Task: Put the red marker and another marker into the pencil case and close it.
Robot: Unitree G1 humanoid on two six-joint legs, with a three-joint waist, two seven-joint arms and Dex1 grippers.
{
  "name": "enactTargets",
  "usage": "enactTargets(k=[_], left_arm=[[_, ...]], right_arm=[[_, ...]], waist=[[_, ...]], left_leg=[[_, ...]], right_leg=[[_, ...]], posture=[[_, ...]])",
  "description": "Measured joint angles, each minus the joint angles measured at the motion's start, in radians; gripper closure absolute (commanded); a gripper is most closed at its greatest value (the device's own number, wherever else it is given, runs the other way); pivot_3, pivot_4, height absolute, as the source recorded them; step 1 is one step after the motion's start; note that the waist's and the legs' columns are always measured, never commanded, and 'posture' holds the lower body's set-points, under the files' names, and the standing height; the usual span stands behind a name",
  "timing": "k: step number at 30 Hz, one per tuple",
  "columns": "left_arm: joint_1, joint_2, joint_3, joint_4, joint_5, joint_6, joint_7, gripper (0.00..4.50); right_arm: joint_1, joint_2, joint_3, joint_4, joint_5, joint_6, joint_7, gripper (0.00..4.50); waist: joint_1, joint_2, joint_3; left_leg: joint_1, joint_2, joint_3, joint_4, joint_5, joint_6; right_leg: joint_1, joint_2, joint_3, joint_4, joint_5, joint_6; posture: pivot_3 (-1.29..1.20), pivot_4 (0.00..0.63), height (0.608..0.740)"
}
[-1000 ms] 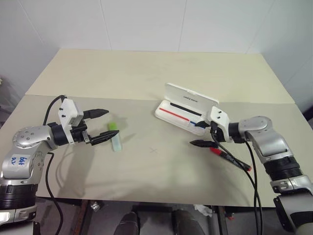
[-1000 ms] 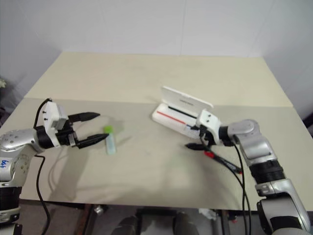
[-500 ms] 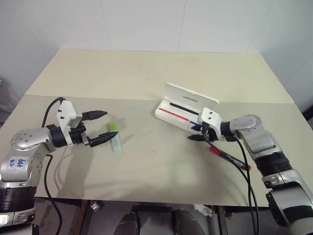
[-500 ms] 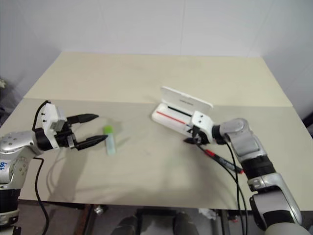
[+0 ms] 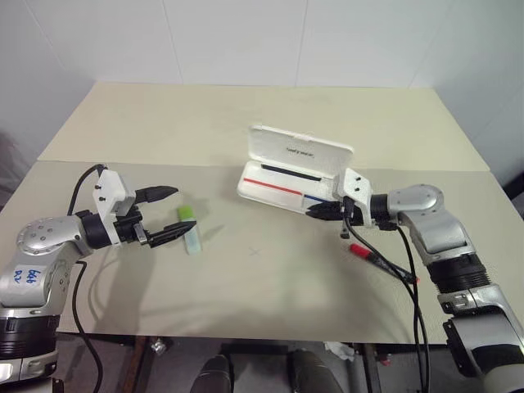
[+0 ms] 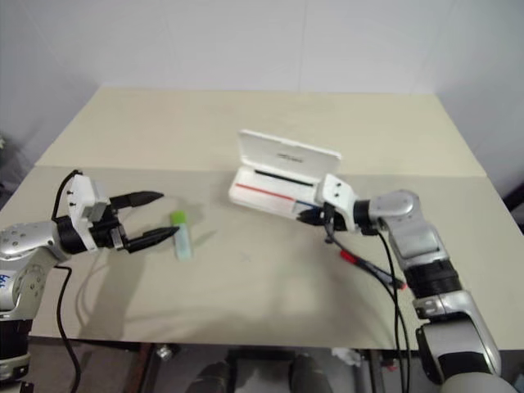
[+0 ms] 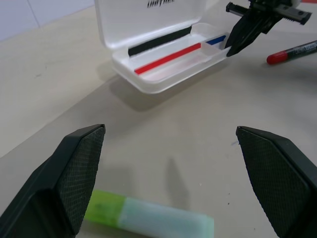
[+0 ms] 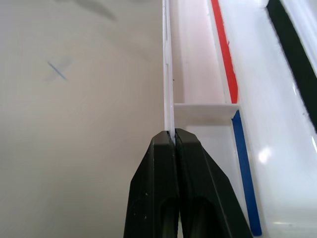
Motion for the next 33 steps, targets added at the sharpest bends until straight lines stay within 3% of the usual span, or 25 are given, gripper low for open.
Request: enactTargets(k=[10, 33], left_arm=[[-0.001, 0.001, 0.001, -0.002, -0.004, 0.001, -0.002, 0.0], [0.011, 0.0, -0.004, -0.014, -0.007, 0.021, 0.01, 0.0]], right_arm=[[0.165, -0.072, 0.038, -0.376, 0.06, 0.149, 0.039, 4.49], [0.166, -0.038, 0.174, -0.32, -0.045, 0.082, 0.013, 4.49]], waist=[[0.001, 0.0, 0.0], [0.001, 0.0, 0.0]], left_leg=[[0.0, 0.0, 0.0, 0.0, 0.0, 0.0], [0.0, 0.0, -0.001, 0.001, 0.0, 0.0]], right_leg=[[0.0, 0.0, 0.0, 0.0, 0.0, 0.0], [0.0, 0.0, 0.0, 0.0, 0.0, 0.0]], posture=[[0.0, 0.15, 0.74], [0.0, 0.15, 0.74]])
